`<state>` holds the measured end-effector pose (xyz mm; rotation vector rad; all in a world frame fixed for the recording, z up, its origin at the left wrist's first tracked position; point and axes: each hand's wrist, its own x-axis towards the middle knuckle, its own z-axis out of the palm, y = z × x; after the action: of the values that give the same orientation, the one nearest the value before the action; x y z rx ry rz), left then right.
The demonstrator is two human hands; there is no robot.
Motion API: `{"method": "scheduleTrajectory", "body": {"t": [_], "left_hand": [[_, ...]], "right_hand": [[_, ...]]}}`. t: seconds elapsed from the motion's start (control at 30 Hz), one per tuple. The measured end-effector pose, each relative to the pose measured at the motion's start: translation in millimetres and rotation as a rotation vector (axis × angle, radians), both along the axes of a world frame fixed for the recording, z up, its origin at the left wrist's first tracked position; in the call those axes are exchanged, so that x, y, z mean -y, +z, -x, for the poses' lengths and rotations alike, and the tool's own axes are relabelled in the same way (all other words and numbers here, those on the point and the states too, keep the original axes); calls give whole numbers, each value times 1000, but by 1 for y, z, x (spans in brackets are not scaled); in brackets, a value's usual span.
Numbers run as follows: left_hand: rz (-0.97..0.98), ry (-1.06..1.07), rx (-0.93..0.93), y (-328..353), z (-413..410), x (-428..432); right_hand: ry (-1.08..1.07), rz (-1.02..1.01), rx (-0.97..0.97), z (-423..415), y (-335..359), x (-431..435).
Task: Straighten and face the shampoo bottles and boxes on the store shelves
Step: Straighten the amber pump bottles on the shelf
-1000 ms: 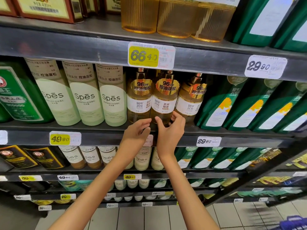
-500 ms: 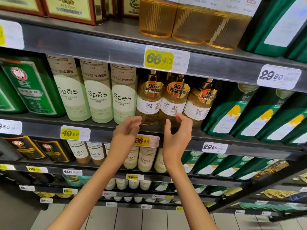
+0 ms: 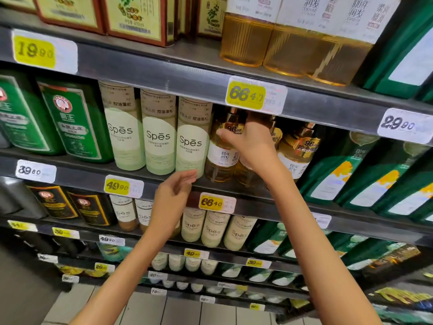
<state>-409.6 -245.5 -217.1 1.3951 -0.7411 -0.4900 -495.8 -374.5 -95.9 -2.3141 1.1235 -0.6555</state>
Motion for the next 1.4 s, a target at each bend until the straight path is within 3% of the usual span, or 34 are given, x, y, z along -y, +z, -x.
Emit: {"method": "scheduleTrajectory", "body": {"t": [0.1, 0.27, 0.43, 0.57, 0.73, 0.97, 1.03, 1.2, 1.27, 1.4], "left_hand": [[7, 15, -12, -2, -2, -4], [-7, 39, 10, -4, -2, -12], [-34, 1, 31, -7, 8, -18], [-38, -6, 35, -8, 14, -23], [-68, -32, 69, -10, 24, -34], [-112, -52, 157, -14, 38, -53], [-148, -61, 182, -13, 45, -60], [-231, -176, 57, -27, 87, -81], [-212, -151, 18, -39, 93, -87], [-352, -192, 24, -51, 88, -91]], "right_hand": [[12, 12, -135, -6, 0, 1], [29, 88, -80, -1, -8, -2], [127, 219, 213, 19, -35, -18], [266, 172, 415, 30, -50, -25], [154, -27, 462, 35, -60, -26], [137, 152, 576, 48, -59, -59], [150, 35, 619, 54, -55, -74], [103, -520, 616, 67, -77, -106], [43, -601, 613, 72, -91, -117], [-33, -756, 533, 76, -114, -117]]}}
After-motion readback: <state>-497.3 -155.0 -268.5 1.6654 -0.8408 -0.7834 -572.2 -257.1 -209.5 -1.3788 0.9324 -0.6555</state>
